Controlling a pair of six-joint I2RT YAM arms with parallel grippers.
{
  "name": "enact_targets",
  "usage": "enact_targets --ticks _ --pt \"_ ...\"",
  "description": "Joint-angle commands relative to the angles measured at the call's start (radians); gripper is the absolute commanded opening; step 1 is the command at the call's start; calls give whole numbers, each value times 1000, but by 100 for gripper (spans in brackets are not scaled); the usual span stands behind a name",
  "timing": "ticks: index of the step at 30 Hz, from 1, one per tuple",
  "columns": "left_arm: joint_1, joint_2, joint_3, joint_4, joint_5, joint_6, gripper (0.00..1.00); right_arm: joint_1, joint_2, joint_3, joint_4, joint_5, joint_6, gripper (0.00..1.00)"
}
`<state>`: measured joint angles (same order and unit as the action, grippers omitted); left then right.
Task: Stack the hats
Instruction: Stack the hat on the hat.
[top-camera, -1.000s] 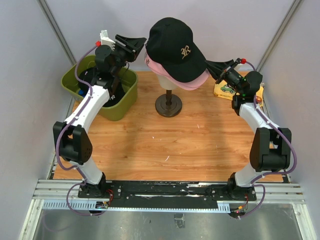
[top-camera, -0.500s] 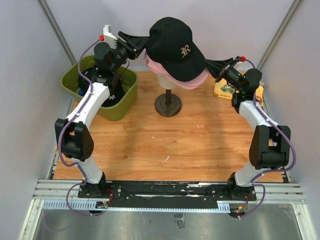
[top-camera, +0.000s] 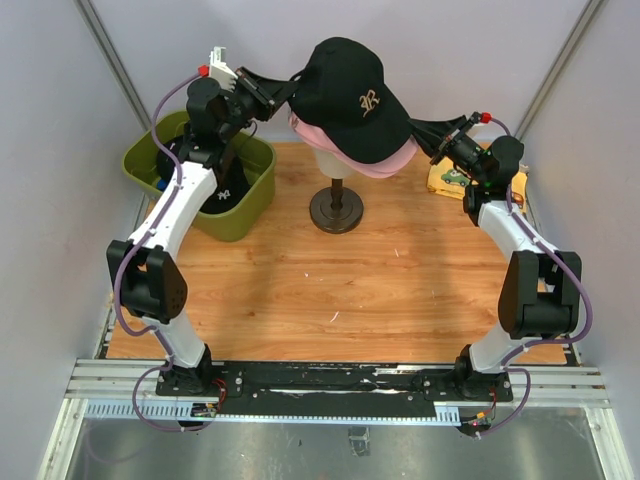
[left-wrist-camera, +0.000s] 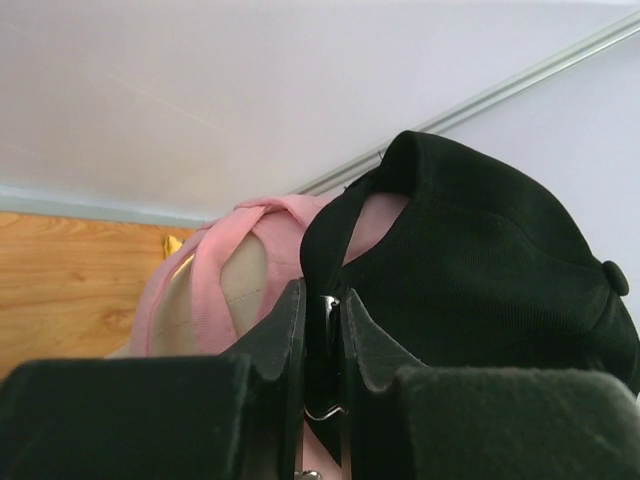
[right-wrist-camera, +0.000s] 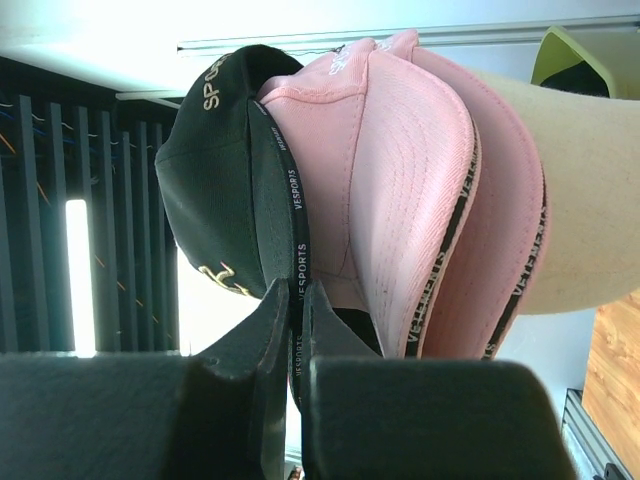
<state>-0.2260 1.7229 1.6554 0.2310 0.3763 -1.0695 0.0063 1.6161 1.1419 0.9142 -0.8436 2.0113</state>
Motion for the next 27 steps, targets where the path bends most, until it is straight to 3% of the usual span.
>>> enact_targets --ticks 1,10,17,20,27 --pt "5 -31 41 -121 -32 80 9 9 -1 19 -61 -22 -64 1" --pt "5 -71 9 -130 -74 85 32 9 -13 29 -107 -25 -98 1" --pt "6 -91 -20 -127 -90 76 37 9 -22 27 -137 -25 -117 5" --pt "5 -89 -23 -122 -87 67 33 8 -25 27 -136 -20 -115 14" --pt "6 -97 -37 -108 -74 51 3 9 -40 47 -142 -6 -124 32"
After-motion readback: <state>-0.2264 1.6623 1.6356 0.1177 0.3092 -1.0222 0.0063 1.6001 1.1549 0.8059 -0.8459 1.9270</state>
